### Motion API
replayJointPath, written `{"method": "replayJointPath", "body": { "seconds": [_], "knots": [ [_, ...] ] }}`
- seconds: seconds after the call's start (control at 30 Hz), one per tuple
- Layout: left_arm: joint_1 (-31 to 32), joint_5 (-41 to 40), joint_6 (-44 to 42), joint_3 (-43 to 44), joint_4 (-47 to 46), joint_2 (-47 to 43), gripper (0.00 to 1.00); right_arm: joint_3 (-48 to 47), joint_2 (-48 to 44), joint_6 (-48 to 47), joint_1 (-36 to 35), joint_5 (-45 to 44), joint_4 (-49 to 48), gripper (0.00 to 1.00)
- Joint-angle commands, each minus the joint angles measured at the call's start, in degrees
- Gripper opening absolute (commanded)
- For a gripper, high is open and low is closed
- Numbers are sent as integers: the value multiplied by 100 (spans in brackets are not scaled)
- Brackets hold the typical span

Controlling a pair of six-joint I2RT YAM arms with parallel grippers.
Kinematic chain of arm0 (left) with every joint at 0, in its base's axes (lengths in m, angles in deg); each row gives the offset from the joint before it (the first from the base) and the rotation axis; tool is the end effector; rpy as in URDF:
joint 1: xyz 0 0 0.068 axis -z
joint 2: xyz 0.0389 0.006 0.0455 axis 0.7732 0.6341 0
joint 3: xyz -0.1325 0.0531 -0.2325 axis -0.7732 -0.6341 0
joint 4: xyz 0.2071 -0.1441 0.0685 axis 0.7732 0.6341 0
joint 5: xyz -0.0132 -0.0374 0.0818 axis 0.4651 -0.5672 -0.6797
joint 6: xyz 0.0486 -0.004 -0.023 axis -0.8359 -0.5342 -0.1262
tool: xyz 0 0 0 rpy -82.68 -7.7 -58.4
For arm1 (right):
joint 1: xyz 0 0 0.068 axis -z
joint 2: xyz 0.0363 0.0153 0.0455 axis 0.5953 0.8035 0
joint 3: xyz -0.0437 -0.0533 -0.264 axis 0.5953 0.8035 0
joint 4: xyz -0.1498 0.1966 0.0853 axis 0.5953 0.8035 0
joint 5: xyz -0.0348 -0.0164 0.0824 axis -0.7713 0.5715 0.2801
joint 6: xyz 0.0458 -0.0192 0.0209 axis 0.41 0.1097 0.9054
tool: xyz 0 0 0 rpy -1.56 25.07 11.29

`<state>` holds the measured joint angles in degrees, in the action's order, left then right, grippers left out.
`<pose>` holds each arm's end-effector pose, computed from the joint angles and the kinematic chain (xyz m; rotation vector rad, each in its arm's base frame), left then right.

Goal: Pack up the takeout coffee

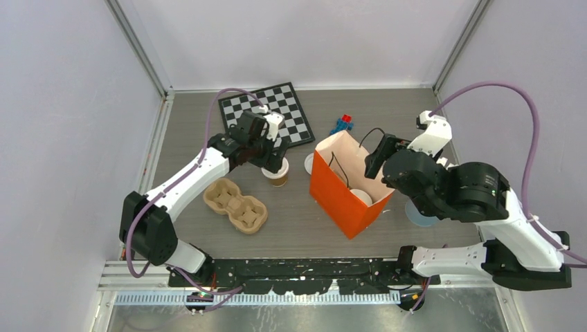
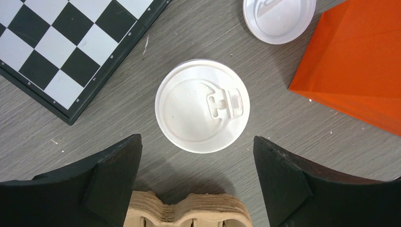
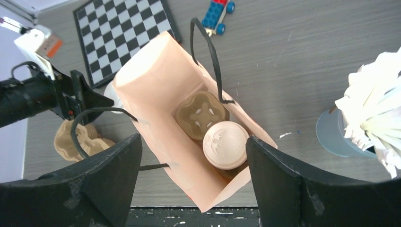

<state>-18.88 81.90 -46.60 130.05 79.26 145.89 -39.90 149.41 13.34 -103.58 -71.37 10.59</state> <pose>0.2704 -0.1689 0.2945 0.5896 2.3604 -0.3272 0.0705 0.0946 0.4684 0.2446 2.0289 0.2690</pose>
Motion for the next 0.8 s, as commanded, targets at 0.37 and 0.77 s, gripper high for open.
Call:
{"method": "replayJointPath", "body": {
  "seconds": [0.37,0.77],
  "knots": [
    [40,296,-237,366,-268,579,100,224,-241,527,-9,-7,179,86],
    [66,438,-291,309,-339,728,96,306,-293,288,-3,-115,-162,86]
  ]
}}
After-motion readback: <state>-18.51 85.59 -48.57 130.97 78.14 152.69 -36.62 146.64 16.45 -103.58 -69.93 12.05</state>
